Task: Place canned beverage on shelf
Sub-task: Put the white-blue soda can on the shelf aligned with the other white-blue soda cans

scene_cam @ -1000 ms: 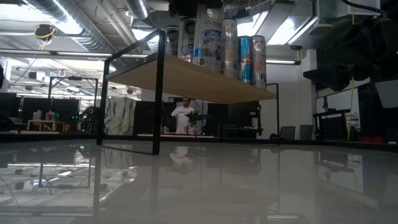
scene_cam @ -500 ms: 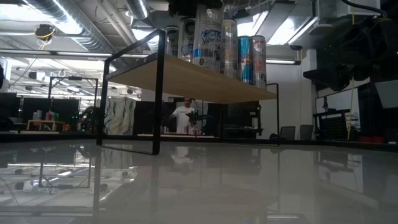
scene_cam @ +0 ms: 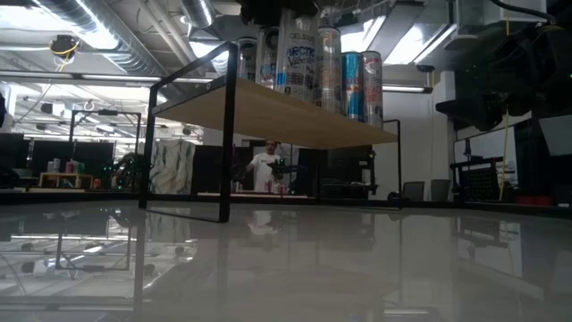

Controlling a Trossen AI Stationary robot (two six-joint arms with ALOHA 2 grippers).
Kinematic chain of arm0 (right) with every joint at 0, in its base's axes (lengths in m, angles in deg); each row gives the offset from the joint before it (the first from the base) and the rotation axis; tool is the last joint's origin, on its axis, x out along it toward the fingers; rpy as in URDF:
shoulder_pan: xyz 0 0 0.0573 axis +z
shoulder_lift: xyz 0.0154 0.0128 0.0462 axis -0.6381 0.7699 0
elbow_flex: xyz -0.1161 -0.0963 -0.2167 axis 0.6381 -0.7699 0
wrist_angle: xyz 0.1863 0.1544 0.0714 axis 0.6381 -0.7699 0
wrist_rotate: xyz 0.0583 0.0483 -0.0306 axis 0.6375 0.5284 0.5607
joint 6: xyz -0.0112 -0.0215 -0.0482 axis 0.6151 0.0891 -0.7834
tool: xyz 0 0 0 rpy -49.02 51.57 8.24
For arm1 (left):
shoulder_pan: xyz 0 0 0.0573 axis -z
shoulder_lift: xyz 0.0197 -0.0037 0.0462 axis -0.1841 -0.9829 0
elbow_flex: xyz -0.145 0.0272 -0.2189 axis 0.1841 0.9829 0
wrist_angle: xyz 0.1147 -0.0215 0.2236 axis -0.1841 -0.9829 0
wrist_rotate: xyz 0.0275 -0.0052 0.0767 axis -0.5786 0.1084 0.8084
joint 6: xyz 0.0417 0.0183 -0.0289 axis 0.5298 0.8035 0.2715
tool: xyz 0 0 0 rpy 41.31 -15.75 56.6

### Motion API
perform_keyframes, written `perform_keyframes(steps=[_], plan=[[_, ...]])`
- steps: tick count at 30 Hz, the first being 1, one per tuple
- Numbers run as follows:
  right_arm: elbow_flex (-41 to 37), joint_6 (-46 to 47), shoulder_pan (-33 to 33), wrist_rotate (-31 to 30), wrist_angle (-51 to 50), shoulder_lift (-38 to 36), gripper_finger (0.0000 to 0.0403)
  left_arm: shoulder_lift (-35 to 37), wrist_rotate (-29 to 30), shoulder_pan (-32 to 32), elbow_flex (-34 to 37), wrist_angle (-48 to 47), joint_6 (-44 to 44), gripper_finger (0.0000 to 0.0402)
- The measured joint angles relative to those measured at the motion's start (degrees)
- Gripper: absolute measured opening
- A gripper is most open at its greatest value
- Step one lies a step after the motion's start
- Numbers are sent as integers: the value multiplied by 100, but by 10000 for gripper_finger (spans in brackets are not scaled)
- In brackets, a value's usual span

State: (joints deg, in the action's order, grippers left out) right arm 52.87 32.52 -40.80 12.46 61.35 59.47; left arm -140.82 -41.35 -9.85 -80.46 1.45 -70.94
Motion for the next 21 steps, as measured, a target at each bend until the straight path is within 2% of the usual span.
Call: perform_keyframes(steps=[8,21], plan=[[0,-1,0,0,0,0,388,0,-45,0,0,4,5,324],[0,-1,0,0,0,1,388,0,67,0,0,177,40,327]])
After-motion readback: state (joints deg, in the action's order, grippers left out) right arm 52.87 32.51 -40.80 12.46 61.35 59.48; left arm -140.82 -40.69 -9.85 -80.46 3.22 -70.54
